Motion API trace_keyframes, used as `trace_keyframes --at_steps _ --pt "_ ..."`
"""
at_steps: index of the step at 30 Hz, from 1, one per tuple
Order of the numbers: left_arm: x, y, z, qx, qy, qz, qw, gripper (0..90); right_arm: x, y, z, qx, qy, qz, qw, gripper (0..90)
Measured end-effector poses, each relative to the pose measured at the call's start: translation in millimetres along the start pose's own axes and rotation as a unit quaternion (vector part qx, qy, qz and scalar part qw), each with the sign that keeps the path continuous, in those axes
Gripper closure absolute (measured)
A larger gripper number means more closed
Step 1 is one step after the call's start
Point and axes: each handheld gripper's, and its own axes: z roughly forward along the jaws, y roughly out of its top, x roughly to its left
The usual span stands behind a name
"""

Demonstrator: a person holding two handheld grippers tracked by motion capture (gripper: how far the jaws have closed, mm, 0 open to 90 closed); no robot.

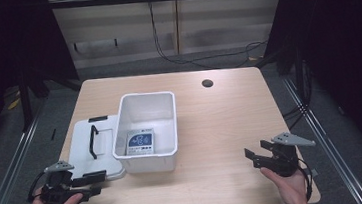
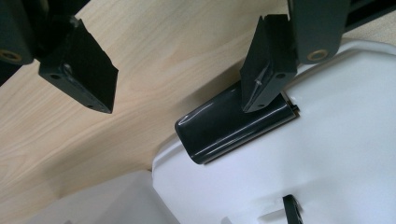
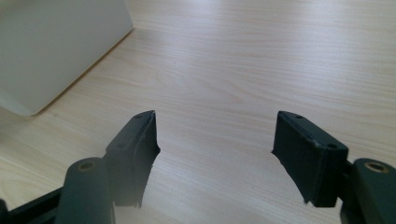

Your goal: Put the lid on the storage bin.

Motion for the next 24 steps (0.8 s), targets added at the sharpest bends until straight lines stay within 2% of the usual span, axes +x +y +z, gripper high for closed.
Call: trace_keyframes --at_steps 3,4,5,6,8,9,10,13,14,16,18,21,22,24 --pt "0.0 0.0 -0.5 -0.010 0.005 -0.011 0.9999 29.7 2.0 0.4 -2.5 -0.002 0.007 -0.002 1.0000 30.0" --pt "1.0 1.6 -0.6 -0.011 0.019 -0.019 0.9996 31.5 3.3 0.8 -3.6 -0.004 0.007 -0.004 1.0000 30.0" --pt "1.0 1.6 -0.6 -0.011 0.019 -0.019 0.9996 31.6 4.1 0.9 -4.3 -0.004 0.011 -0.005 0.9999 30.0" --pt "1.3 2.0 -2.1 -0.022 0.018 -0.032 0.9991 32.1 4.7 0.9 -4.8 -0.005 0.014 -0.010 0.9998 30.0" --pt "1.5 2.4 -4.9 -0.030 0.012 -0.037 0.9988 36.3 7.0 1.2 -5.3 -0.007 0.015 -0.013 0.9998 30.4" --pt "1.5 2.4 -4.9 -0.030 0.012 -0.037 0.9988 36.0 7.0 1.2 -5.3 -0.007 0.015 -0.013 0.9998 30.4" --pt "1.0 4.2 -6.6 -0.026 0.001 -0.044 0.9987 36.2 8.8 1.4 -5.0 -0.001 0.019 -0.012 0.9998 31.2" --pt "1.1 6.8 -9.2 -0.026 0.000 -0.048 0.9985 40.0 10.5 2.0 -3.9 0.004 0.020 -0.014 0.9997 31.2" --pt "1.2 9.6 -12.0 -0.024 0.010 -0.047 0.9986 43.4 11.8 1.5 -4.1 0.008 0.024 -0.015 0.9996 31.2" --pt "1.0 10.8 -14.0 -0.027 0.013 -0.048 0.9984 41.9 13.1 0.6 -5.3 0.009 0.019 -0.015 0.9997 30.8" --pt "1.1 15.0 -16.9 -0.030 0.005 -0.050 0.9983 40.6 13.5 -0.4 -5.9 0.009 0.016 -0.013 0.9997 30.4" --pt "0.0 19.7 -16.8 -0.021 0.010 -0.035 0.9991 37.5 16.3 -1.3 -4.0 0.029 0.023 -0.012 0.9992 31.0" --pt "0.1 20.5 -17.5 -0.022 0.007 -0.038 0.9990 37.4 18.1 -1.1 -3.6 0.035 0.025 -0.018 0.9989 31.2" --pt "0.1 23.6 -18.5 -0.020 0.013 -0.035 0.9991 37.5 18.8 0.1 -4.9 0.026 0.023 -0.018 0.9992 31.6"
